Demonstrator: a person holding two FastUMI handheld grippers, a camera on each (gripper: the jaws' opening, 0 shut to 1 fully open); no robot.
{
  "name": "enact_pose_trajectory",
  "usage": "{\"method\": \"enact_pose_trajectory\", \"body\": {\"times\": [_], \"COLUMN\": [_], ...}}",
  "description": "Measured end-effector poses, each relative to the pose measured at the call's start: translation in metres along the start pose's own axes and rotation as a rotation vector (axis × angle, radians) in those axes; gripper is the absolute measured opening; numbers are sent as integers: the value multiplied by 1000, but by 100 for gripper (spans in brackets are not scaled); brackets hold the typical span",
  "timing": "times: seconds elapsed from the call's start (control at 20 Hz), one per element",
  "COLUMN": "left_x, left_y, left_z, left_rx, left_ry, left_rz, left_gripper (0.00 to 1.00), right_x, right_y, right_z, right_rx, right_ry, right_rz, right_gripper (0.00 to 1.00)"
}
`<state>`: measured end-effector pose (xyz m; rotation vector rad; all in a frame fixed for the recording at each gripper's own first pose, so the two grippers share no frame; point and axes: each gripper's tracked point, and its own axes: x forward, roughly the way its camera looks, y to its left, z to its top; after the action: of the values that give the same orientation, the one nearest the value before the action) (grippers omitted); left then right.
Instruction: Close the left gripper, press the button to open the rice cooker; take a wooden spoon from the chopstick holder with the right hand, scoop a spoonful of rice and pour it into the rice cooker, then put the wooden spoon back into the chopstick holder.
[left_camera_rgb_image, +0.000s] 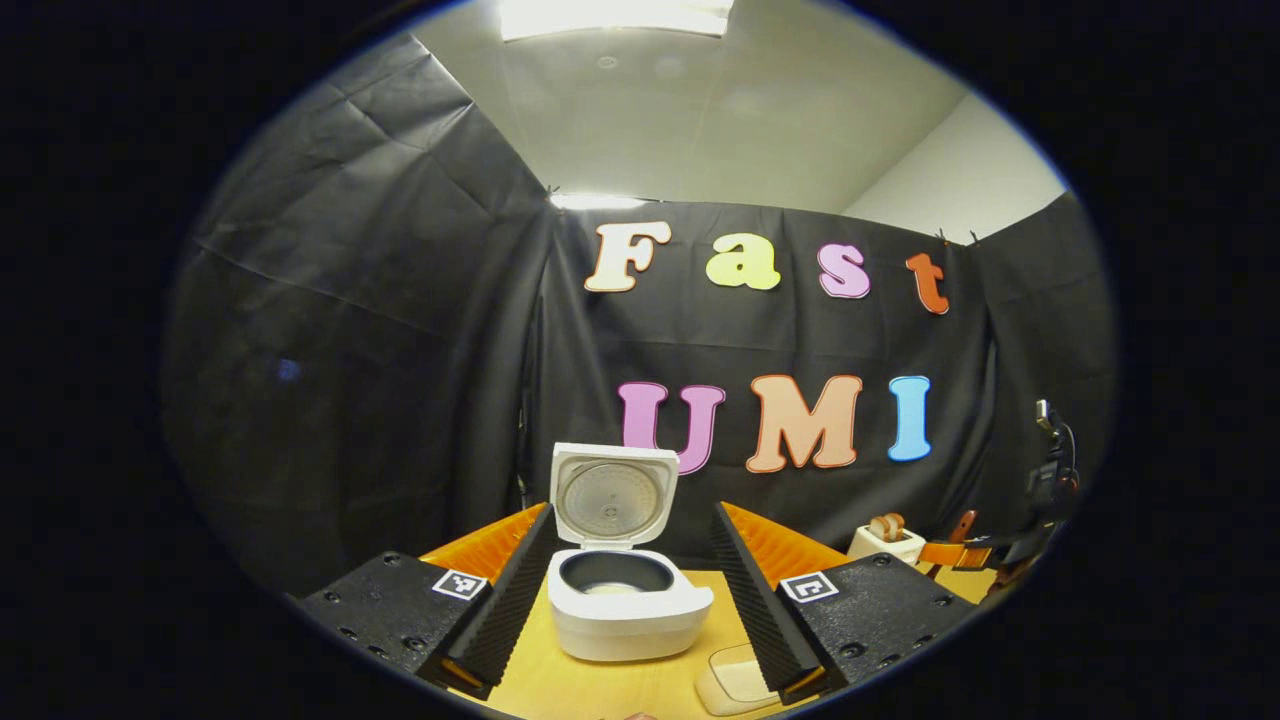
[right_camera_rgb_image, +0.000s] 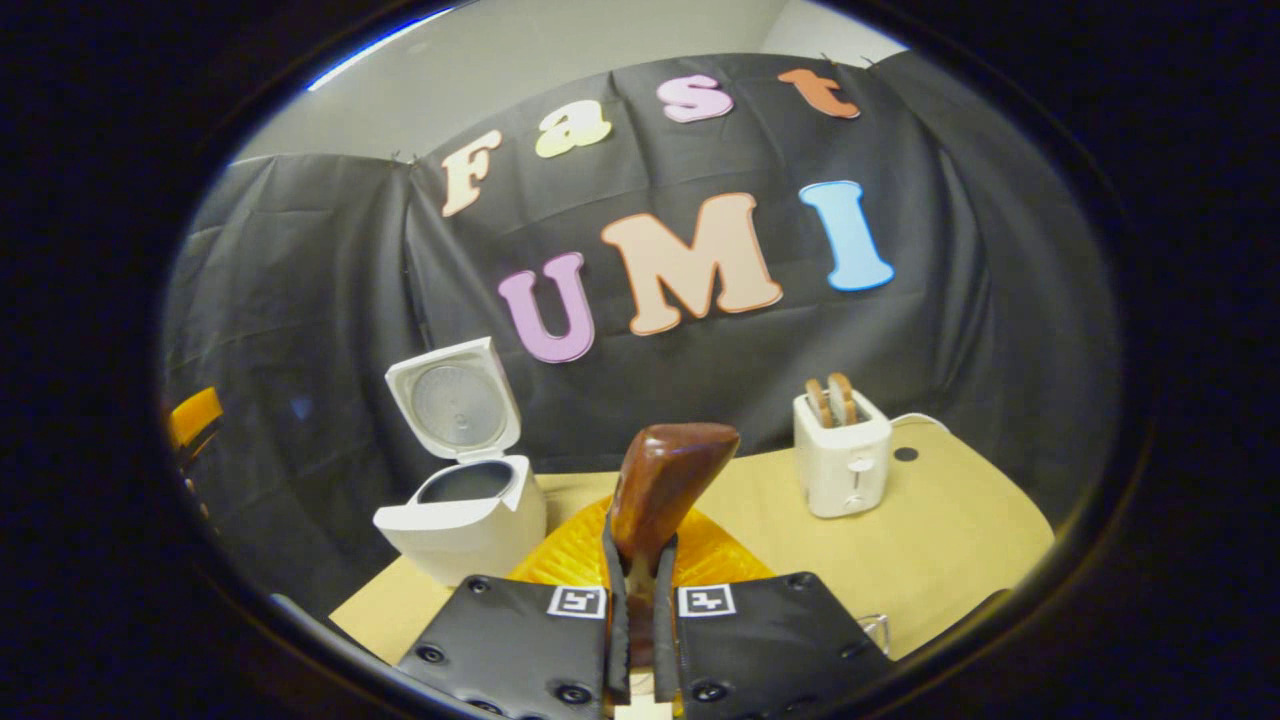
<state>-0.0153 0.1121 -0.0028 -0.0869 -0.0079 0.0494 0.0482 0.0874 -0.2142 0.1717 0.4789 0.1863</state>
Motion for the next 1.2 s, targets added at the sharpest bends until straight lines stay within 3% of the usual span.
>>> {"method": "enact_pose_trajectory", "body": {"times": [0.25, 0.3, 0.35, 0.4, 0.8, 0.95, 1.2], "left_x": [-8, -8, -8, -9, -14, -12, -13], "left_y": [24, 28, 32, 36, 67, 74, 81], "left_z": [-2, -2, -2, -2, -8, -10, -11], "left_rx": [7, 10, 12, 16, 28, 32, 33], "left_ry": [12, 15, 17, 18, 45, 51, 55], "left_rz": [16, 17, 18, 22, 38, 36, 37], "left_gripper": [86, 90, 86, 90, 86, 90, 90], "right_x": [22, 25, 28, 30, 41, 45, 49], "right_y": [52, 57, 60, 63, 62, 62, 74], "right_z": [-37, -46, -53, -63, -111, -132, -157], "right_rx": [-45, -68, -97, -136, -384, -489, -391], "right_ry": [43, 48, 51, 60, 49, 57, 121], "right_rz": [52, 47, 40, 31, -61, -87, -73], "right_gripper": [13, 14, 14, 12, 12, 10, 11]}}
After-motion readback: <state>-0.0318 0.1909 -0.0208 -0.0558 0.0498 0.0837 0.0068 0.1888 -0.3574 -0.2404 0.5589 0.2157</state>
